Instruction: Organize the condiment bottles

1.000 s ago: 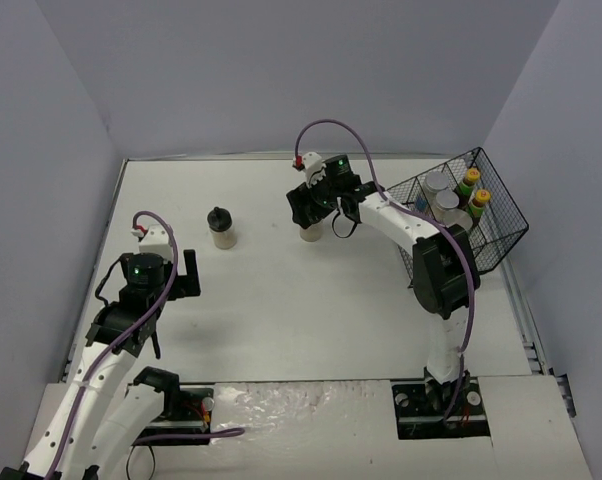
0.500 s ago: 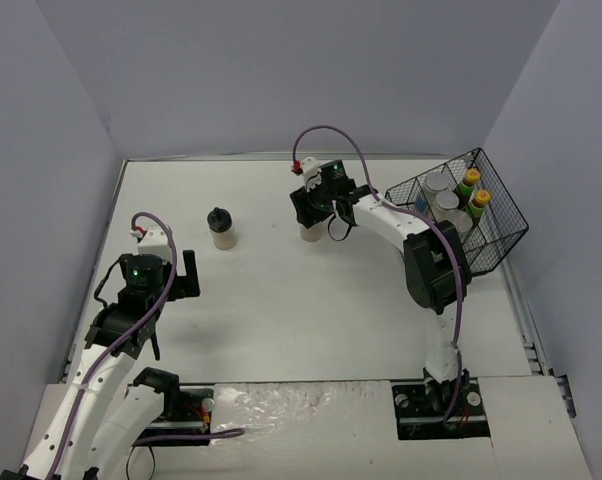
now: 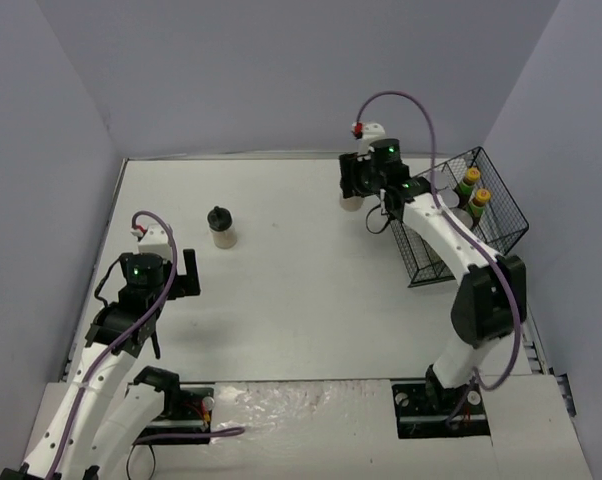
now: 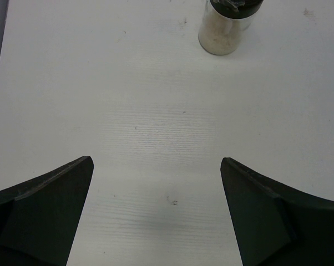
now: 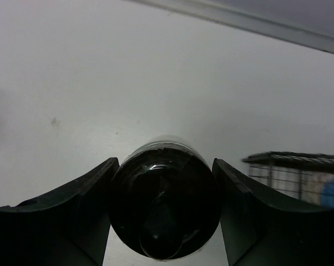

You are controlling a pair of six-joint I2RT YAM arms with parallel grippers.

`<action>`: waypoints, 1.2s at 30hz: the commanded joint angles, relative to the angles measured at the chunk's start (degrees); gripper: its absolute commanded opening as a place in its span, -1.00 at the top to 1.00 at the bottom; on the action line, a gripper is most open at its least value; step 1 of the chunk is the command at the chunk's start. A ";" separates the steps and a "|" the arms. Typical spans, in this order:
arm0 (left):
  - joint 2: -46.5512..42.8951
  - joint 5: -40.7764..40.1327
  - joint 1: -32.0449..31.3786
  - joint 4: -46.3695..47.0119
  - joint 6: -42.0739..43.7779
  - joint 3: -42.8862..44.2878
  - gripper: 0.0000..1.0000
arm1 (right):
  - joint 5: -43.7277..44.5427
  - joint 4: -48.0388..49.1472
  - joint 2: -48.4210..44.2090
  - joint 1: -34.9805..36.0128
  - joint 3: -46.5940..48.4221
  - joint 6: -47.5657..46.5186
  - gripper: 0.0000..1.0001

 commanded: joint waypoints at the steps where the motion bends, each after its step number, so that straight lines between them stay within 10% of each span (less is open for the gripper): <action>1: 0.54 -0.31 -0.28 3.15 0.58 1.30 -0.94 | 12.81 3.60 -10.96 -6.24 -2.92 10.81 1.00; 36: 0.45 -0.83 -0.46 3.15 0.58 1.39 -0.94 | 29.94 20.79 -10.44 -11.90 -16.87 17.91 1.00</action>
